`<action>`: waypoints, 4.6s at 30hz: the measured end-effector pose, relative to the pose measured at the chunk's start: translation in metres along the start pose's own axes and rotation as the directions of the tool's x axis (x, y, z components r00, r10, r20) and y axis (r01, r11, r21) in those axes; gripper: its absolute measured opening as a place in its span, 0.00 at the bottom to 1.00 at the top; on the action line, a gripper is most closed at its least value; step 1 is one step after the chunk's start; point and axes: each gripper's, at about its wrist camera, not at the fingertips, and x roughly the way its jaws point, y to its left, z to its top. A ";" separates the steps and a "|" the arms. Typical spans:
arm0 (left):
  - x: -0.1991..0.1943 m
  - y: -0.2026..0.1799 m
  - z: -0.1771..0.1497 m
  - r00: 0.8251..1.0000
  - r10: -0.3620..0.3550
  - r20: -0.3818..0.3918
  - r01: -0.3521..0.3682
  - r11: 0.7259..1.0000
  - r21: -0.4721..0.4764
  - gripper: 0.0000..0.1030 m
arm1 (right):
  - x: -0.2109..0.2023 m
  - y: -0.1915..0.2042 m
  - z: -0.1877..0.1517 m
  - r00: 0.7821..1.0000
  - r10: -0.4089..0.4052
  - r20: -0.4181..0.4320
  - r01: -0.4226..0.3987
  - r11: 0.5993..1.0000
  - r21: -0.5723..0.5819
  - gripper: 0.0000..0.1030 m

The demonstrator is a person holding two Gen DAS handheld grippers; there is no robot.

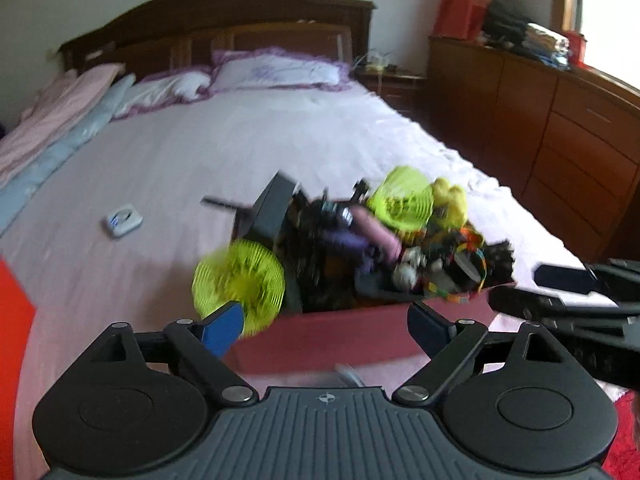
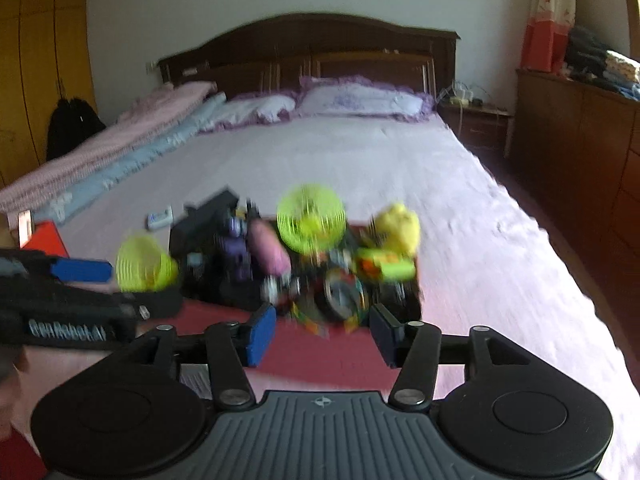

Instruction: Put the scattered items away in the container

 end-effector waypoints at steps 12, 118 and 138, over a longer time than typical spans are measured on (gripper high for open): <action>-0.038 0.022 -0.044 0.995 0.103 -0.012 -0.103 0.994 -0.022 0.98 | -0.017 0.026 -0.051 0.994 0.076 -0.080 -0.074 0.997 0.031 0.66; -0.048 0.001 -0.053 0.989 0.111 -0.093 -0.117 0.991 -0.061 1.00 | -0.033 0.041 -0.052 0.970 -0.079 -0.232 0.077 0.997 -0.018 0.97; -0.055 -0.005 -0.063 0.990 0.112 -0.086 -0.117 0.992 -0.051 1.00 | -0.040 0.039 -0.059 0.972 -0.058 -0.228 0.065 0.998 0.023 0.97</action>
